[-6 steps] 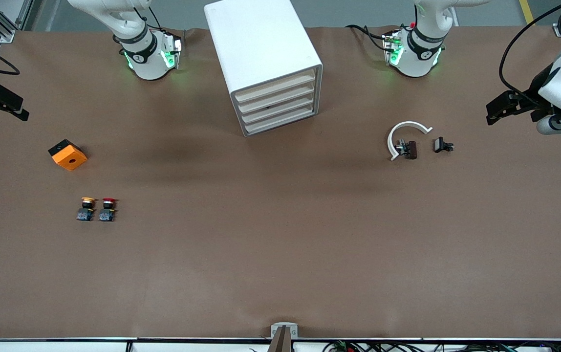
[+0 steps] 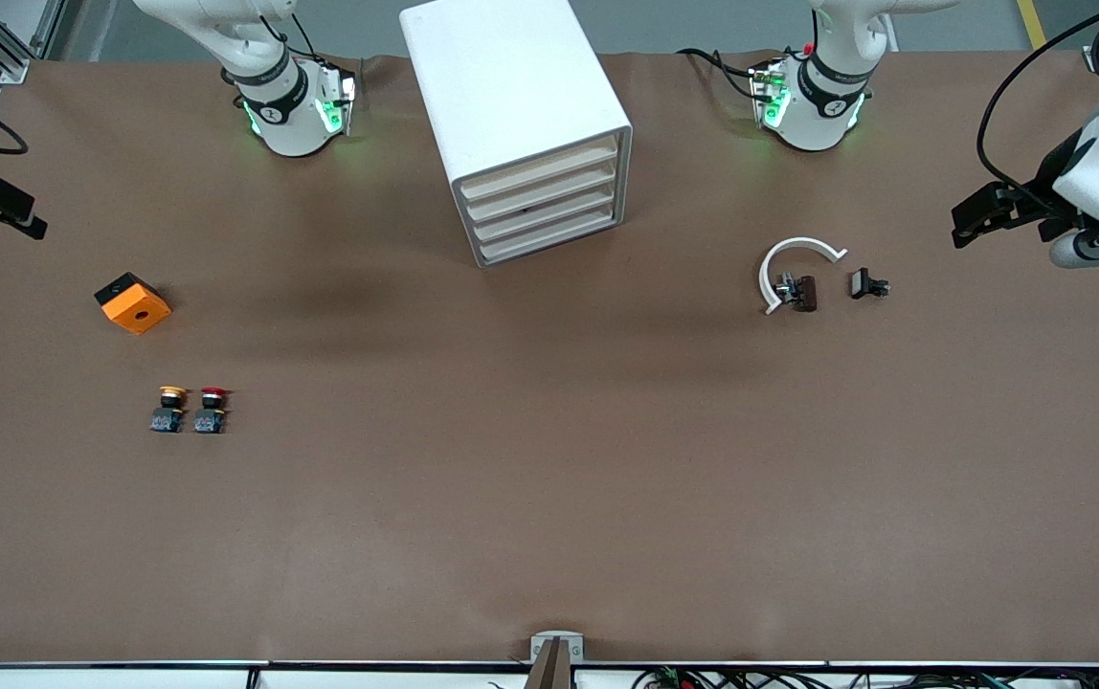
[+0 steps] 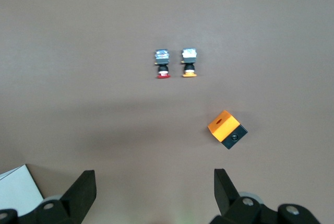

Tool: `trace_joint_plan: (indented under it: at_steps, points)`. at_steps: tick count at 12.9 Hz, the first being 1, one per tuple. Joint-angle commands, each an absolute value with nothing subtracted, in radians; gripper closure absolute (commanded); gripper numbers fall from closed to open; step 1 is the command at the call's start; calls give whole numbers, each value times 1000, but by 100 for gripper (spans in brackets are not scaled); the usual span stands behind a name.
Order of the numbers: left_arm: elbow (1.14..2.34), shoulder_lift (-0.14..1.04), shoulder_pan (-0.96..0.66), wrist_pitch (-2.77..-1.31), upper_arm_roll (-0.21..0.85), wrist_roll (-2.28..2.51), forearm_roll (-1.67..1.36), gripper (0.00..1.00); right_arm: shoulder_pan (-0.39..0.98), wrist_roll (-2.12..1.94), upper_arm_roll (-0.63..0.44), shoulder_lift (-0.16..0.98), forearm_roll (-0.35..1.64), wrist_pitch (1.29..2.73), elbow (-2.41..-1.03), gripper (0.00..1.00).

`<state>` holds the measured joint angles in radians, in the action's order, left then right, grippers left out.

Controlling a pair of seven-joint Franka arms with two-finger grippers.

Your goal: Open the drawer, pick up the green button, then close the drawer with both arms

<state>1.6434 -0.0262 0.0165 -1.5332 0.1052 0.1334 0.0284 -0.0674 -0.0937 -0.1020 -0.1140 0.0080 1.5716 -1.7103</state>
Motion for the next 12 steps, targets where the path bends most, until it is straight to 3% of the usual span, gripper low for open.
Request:
trace_joint_plan:
  at_steps: [1,7,12]
  points:
    - [1570,95,18,-1539,112,121,-17,0,-51,-100,-75,-179,9,1594,-1761,0]
    - [1519,328,-14,-1586,123,383,-274,0,-46,-101,-43,-184,-20,1612,-1756,0]
    - [1500,481,-208,-1725,124,918,-282,0,-46,-101,-43,-186,-21,1611,-1756,0]
